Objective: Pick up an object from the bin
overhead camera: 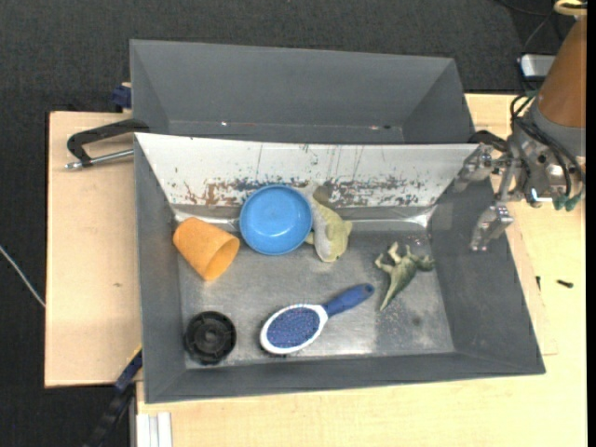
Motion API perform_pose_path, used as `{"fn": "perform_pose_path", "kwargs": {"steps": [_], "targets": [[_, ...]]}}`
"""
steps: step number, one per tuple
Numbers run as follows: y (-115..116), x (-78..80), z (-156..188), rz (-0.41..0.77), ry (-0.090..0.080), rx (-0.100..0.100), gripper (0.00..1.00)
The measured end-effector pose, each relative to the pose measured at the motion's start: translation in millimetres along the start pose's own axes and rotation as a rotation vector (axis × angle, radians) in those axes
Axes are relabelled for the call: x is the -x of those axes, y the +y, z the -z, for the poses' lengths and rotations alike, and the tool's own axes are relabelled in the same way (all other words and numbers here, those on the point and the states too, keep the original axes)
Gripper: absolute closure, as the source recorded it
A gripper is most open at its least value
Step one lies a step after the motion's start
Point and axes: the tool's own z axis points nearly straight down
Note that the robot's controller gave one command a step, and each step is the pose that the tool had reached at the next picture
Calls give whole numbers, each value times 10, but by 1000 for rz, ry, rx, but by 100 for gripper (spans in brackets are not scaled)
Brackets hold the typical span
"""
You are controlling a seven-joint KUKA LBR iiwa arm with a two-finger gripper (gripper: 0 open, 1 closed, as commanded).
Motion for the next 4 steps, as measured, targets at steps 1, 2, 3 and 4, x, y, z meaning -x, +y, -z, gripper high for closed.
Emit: {"fn": "perform_pose_path", "kwargs": {"steps": [1,2,3,4], "targets": [[800,-265,-1668,517,-1,1,0],[791,-249,-1644,516,-7,-2,100],[706,-195,10,621,-19,-9,100],[825,-121,-1152,512,0,2,100]]}}
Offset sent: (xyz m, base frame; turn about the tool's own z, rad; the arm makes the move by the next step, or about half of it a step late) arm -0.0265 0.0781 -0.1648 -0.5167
